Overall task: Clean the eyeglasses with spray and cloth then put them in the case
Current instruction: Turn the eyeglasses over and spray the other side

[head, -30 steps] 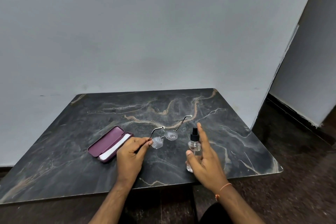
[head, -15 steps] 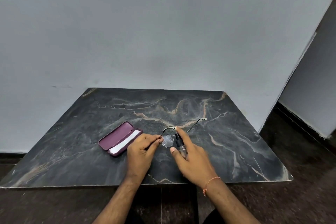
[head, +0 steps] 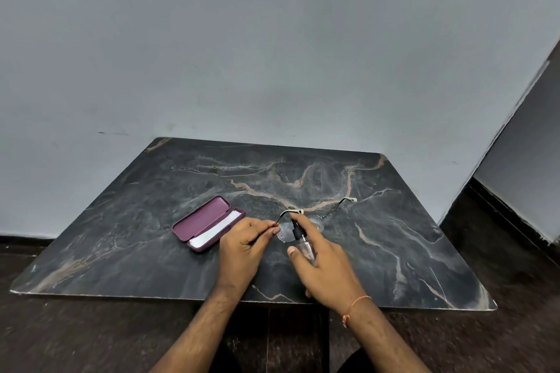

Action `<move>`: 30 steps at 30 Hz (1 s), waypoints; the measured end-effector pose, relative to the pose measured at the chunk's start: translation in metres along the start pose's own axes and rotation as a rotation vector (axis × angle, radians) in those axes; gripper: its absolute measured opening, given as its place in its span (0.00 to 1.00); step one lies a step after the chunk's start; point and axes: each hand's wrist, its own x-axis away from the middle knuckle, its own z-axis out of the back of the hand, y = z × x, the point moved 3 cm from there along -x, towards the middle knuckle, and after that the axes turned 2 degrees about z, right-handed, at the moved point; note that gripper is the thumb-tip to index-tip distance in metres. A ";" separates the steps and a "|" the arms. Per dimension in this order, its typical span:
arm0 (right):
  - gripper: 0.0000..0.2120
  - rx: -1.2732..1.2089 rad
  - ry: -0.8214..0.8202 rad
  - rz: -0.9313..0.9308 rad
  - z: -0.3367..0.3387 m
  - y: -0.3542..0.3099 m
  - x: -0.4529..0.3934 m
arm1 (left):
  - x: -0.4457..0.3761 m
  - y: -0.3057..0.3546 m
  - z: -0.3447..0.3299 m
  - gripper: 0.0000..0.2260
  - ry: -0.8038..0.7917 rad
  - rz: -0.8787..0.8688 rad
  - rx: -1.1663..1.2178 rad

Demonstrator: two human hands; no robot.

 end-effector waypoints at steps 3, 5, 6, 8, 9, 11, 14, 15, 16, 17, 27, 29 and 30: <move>0.29 0.005 0.027 0.030 -0.001 -0.001 -0.001 | 0.000 0.001 0.000 0.07 0.005 0.004 0.013; 0.28 0.010 0.032 0.038 -0.003 -0.001 -0.001 | 0.000 0.001 0.000 0.07 0.008 -0.001 0.012; 0.26 0.008 0.028 0.034 -0.003 -0.002 -0.001 | 0.000 0.001 0.000 0.07 0.008 -0.004 0.010; 0.24 -0.009 0.015 0.028 -0.005 -0.001 -0.002 | 0.000 0.001 0.000 0.07 0.008 -0.005 0.007; 0.24 -0.029 0.004 0.023 -0.006 -0.001 -0.002 | 0.000 0.001 0.000 0.07 0.008 -0.001 0.007; 0.27 -0.076 -0.032 0.002 -0.008 0.001 -0.002 | 0.000 0.001 0.000 0.07 0.009 0.005 0.011; 0.31 -0.114 -0.075 -0.026 -0.008 0.004 -0.001 | 0.000 0.002 0.000 0.06 0.008 -0.003 -0.003; 0.31 -0.124 -0.075 -0.029 -0.007 0.004 -0.001 | 0.000 0.002 0.001 0.06 0.007 -0.006 -0.007; 0.30 -0.127 -0.068 -0.028 -0.006 0.003 -0.001 | 0.000 0.002 0.000 0.06 0.007 -0.005 -0.007; 0.29 -0.124 -0.058 -0.028 -0.006 0.003 -0.001 | 0.000 0.002 0.000 0.06 0.006 -0.002 -0.007; 0.27 -0.480 -0.069 -0.163 -0.013 0.017 -0.005 | 0.000 -0.001 0.000 0.06 0.009 0.007 0.000; 0.27 -0.609 -0.064 -0.204 -0.011 0.023 -0.006 | 0.000 -0.001 0.000 0.06 0.012 0.003 -0.003; 0.27 -0.661 -0.062 -0.224 -0.010 0.025 -0.007 | 0.000 -0.002 -0.001 0.06 0.015 0.002 -0.004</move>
